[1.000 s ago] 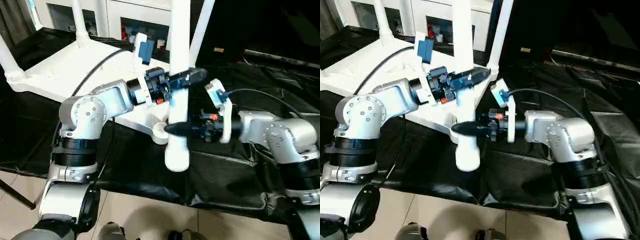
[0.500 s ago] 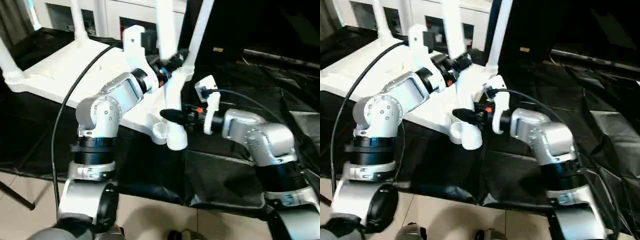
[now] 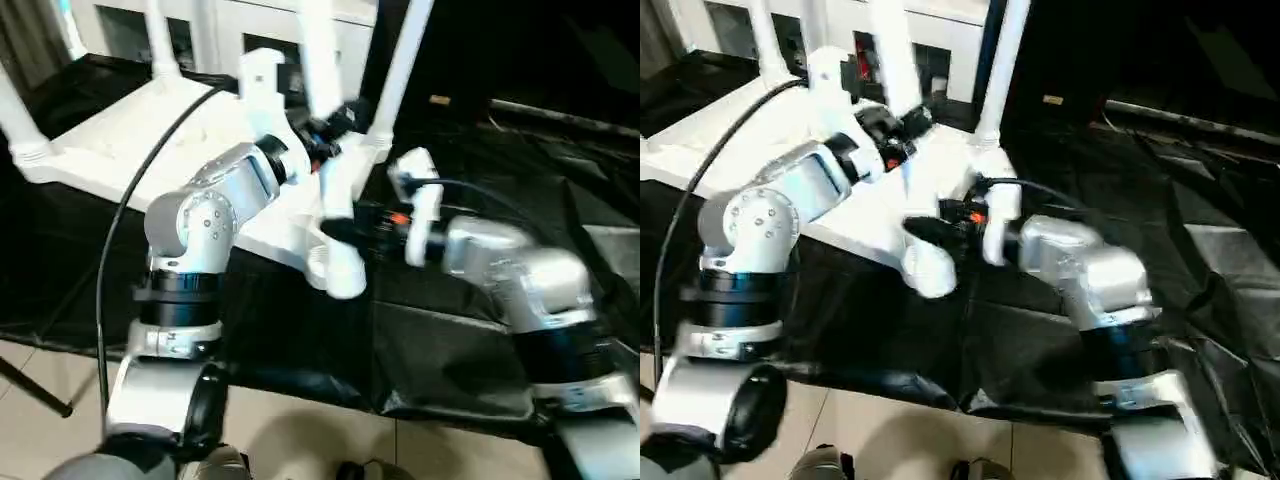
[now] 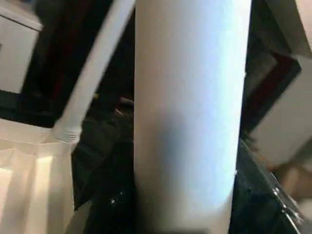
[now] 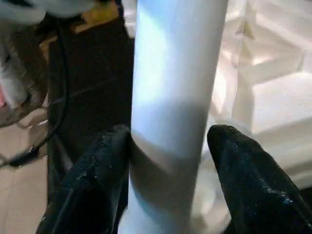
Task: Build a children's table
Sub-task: Pick table leg
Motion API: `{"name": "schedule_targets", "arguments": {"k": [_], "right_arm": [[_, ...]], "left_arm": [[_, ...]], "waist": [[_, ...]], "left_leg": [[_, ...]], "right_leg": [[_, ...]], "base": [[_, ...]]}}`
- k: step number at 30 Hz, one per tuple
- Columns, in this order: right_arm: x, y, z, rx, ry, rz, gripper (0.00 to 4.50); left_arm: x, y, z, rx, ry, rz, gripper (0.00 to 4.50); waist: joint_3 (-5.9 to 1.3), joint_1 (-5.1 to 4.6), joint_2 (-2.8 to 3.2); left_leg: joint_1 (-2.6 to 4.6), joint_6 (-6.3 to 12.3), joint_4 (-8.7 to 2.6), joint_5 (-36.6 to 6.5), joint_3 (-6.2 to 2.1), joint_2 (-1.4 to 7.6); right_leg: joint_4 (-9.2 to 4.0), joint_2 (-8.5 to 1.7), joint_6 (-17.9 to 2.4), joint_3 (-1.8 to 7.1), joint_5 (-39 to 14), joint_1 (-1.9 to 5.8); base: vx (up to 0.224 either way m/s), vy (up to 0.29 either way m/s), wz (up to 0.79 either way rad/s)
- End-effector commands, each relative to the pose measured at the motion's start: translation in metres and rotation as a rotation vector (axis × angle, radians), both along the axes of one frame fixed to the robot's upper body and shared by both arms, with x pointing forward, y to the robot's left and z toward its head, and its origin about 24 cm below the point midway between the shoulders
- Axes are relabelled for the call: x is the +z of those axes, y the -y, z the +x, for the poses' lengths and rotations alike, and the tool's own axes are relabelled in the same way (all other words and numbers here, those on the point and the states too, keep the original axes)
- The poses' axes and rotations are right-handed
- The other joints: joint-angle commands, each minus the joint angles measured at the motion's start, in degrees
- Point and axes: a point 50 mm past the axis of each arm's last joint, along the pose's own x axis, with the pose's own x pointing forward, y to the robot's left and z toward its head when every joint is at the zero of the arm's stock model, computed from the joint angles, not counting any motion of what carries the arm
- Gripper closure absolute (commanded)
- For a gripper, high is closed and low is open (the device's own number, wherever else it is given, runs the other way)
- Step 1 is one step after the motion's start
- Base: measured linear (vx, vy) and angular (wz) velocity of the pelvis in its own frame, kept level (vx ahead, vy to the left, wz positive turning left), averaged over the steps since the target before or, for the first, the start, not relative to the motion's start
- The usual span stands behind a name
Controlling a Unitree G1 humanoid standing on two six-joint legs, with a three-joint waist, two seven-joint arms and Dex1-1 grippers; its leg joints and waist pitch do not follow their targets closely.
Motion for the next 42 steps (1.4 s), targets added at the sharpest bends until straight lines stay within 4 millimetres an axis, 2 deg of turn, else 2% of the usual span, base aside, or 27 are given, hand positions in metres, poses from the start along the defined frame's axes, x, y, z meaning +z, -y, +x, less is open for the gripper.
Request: {"name": "schedule_targets", "arguments": {"k": [1,3,6,13,14,20,24,33,40,41,42], "right_arm": [[0.002,0.005,-0.005,0.045,-0.010,-0.011,1.66],[0.000,0.007,-0.008,0.074,-0.027,-0.026,1.66],[-0.003,0.006,-0.008,0.072,-0.040,-0.043,1.66],[-0.009,0.004,-0.009,0.072,-0.079,-0.055,1.66],[-0.009,0.004,-0.009,0.072,-0.080,-0.054,1.66],[-0.008,0.004,-0.008,0.066,-0.084,-0.046,1.66],[-0.009,0.004,-0.007,0.055,-0.091,-0.047,1.66],[-0.010,0.005,-0.004,0.028,-0.091,-0.050,1.66],[-0.013,0.005,-0.005,0.027,-0.098,-0.055,1.66],[-0.013,0.005,-0.005,0.027,-0.098,-0.054,1.93],[-0.013,0.005,-0.005,0.028,-0.099,-0.054,2.00]], "left_arm": [[0.016,0.012,-0.004,-0.068,0.054,0.012,2.73],[0.018,0.014,-0.006,-0.097,0.059,0.005,2.73],[0.020,0.016,-0.007,-0.116,0.065,0.003,2.73],[0.019,0.021,-0.010,-0.157,0.088,0.040,2.73],[0.019,0.022,-0.010,-0.162,0.089,0.046,2.73],[0.019,0.022,-0.010,-0.174,0.091,0.051,2.73],[0.022,0.022,-0.011,-0.195,0.100,0.046,2.73],[0.021,0.026,-0.017,-0.242,0.110,0.058,2.73],[0.022,0.025,-0.016,-0.235,0.107,0.045,2.73],[0.022,0.025,-0.016,-0.236,0.107,0.045,2.73],[0.022,0.025,-0.016,-0.236,0.107,0.044,2.73]], "waist": [[-5.29,-0.11,0.39],[-5.26,-0.10,0.26],[-5.30,-0.11,0.44],[-5.35,-0.24,0.49],[-5.33,-0.19,0.70],[-5.38,-0.16,0.80],[-5.36,-0.15,0.71],[-5.33,-0.23,0.50],[-5.33,-0.23,0.59],[-5.33,-0.24,0.58],[-5.36,-0.23,0.58]], "left_leg": [[1.21,-1.79,-4.14,-13.33,0.28,0.35],[1.09,-1.53,-4.00,-12.92,0.34,0.28],[1.10,-1.55,-3.96,-12.88,0.27,0.31],[1.19,-1.71,-4.00,-13.26,0.22,0.41],[1.26,-1.76,-4.04,-13.28,0.20,0.39],[1.29,-1.90,-4.06,-13.24,0.18,0.42],[1.29,-1.97,-4.07,-13.26,0.22,0.41],[1.32,-2.08,-4.04,-13.42,0.29,0.42],[1.27,-2.14,-4.05,-13.27,0.24,0.44],[1.26,-2.15,-4.06,-13.28,0.23,0.43],[1.29,-2.14,-4.04,-13.30,0.24,0.41]], "right_leg": [[-4.69,-2.40,-6.23,1.69,-17.51,3.77],[-4.81,-2.50,-6.00,1.72,-18.50,3.79],[-4.88,-2.56,-6.31,1.64,-19.32,3.69],[-4.80,-2.46,-6.92,1.61,-18.49,3.64],[-4.75,-2.44,-7.03,1.61,-18.25,3.64],[-4.61,-2.42,-7.53,1.64,-17.11,3.69],[-4.61,-2.45,-7.81,1.65,-16.89,3.76],[-4.64,-2.48,-7.67,1.69,-17.55,3.69],[-4.72,-2.47,-7.03,1.66,-18.28,3.68],[-4.73,-2.45,-7.07,1.65,-18.17,3.69],[-4.71,-2.45,-7.12,1.64,-18.03,3.67]], "base": [[0.000,0.000,0.00],[0.000,0.000,0.00],[0.000,0.000,0.00],[0.000,0.000,0.00],[0.000,0.000,0.00],[0.000,0.000,0.00],[0.000,0.000,0.00],[0.000,0.000,0.00],[0.000,0.000,0.00],[0.000,0.000,0.00],[0.000,0.000,0.00]]}}
